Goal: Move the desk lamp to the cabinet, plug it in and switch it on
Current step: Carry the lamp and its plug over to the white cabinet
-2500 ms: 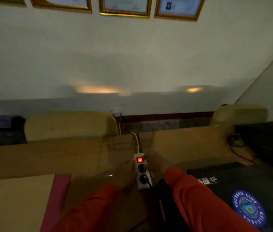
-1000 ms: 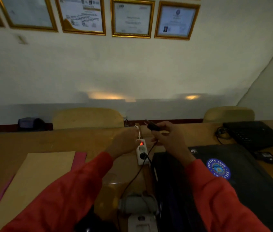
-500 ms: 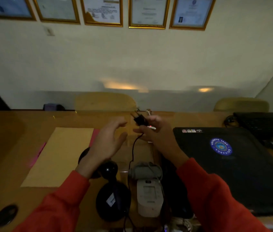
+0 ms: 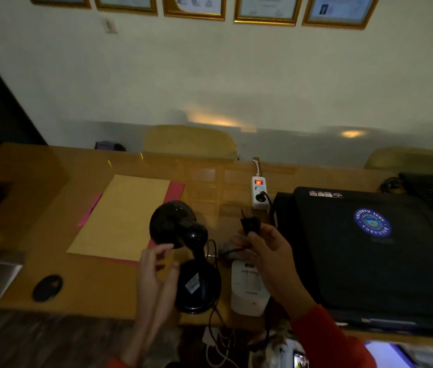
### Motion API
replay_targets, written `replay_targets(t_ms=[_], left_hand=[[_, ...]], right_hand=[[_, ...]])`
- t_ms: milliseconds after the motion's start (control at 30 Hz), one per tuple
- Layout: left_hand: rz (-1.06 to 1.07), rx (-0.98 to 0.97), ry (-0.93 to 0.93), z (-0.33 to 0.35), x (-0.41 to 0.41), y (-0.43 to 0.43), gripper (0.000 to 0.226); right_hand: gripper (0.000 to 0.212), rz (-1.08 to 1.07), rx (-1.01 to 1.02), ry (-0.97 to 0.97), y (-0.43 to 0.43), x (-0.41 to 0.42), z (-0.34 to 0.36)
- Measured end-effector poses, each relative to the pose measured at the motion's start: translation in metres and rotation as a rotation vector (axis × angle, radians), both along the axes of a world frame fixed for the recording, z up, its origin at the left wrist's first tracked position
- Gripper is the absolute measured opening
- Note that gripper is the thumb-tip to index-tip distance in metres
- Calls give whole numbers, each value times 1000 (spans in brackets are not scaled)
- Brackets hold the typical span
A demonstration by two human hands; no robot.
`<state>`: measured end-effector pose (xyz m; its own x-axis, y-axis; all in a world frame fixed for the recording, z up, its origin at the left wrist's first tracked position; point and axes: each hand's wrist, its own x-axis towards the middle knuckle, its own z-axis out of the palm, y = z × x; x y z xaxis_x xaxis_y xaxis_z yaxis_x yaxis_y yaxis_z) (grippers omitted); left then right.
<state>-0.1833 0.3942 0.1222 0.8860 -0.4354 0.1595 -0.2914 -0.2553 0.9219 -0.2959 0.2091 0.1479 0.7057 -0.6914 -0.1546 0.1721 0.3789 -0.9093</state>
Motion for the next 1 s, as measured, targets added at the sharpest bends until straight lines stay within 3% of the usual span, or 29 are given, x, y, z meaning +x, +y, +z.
replay_targets(t_ms=[100, 233, 367, 667, 867, 1000], left_hand=[[-101, 143, 268, -28, -14, -9, 34], [-271, 125, 498, -49, -24, -32, 40], [-243, 122, 440, -64, -29, -48, 27], [-126, -226, 458, -52, -24, -61, 22], [-144, -292, 445, -48, -17, -49, 44], [-176, -313, 453, -43, 1, -27, 39]], right_hand=[[17, -101, -159, 93, -1, -18, -6], [20, -210, -235, 171, -4, -41, -15], [25, -296, -189, 221, -1, -67, -21], [20, -320, -229, 298, 24, -97, -26], [21, -309, -278, 309, 35, -92, -21], [23, -270, -333, 273, 39, -81, -12]])
